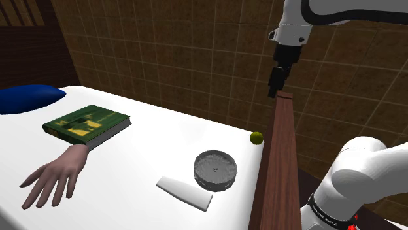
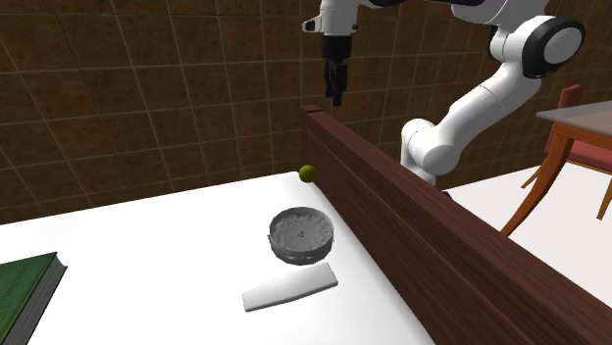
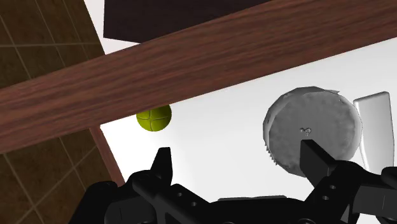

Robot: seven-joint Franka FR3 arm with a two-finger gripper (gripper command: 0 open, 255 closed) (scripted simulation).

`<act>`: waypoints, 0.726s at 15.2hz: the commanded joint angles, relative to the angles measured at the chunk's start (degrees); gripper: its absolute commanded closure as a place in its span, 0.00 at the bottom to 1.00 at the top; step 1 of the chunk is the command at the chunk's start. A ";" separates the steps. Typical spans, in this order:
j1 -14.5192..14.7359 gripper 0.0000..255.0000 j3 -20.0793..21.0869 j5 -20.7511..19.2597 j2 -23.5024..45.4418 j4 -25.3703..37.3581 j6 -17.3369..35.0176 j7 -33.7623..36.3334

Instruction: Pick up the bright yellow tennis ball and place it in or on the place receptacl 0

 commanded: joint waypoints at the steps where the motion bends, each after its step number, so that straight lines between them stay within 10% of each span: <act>1: 0.00 0.00 0.00 0.00 0.00 0.00 0.00 0.00; 11: -1.63 0.00 -4.65 -3.44 8.63 -10.99 15.64 -5.61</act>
